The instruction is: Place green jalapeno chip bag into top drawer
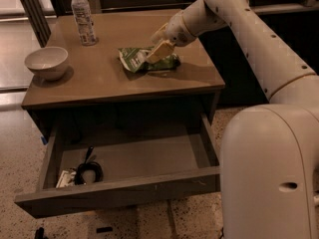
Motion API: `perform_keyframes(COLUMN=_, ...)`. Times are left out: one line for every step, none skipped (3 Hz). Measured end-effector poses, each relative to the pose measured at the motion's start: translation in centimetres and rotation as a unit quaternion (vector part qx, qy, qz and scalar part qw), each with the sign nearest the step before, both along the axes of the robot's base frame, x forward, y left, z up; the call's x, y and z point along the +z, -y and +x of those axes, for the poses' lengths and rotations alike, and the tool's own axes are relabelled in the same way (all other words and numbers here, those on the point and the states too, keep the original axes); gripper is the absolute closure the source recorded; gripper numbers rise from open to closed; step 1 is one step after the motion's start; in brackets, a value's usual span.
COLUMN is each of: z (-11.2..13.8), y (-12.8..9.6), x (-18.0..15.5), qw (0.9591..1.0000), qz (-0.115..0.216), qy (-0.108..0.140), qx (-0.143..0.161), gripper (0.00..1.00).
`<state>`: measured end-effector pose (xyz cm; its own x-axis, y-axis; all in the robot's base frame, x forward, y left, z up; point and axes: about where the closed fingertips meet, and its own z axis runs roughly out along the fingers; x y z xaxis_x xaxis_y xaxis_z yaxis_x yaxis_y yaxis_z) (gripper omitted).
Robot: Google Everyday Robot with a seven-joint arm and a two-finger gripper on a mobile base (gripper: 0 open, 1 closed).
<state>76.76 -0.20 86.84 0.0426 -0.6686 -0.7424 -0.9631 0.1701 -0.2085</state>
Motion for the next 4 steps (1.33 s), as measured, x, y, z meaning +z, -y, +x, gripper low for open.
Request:
perform_keyframes(z=0.00, y=-0.01, x=-0.01, qw=1.0000, qz=0.000, qy=0.000, qx=0.000, gripper=0.65)
perform_keyframes(z=0.00, y=-0.01, x=-0.01, qw=1.0000, qz=0.000, qy=0.000, qx=0.000, gripper=0.89)
perform_keyframes(z=-0.02, y=-0.01, x=0.00, qw=1.0000, qz=0.000, qy=0.000, qx=0.000, gripper=1.00)
perform_keyframes(z=-0.82, y=-0.16, x=0.30, qw=0.9999, qz=0.006, qy=-0.002, qx=0.012, gripper=1.00)
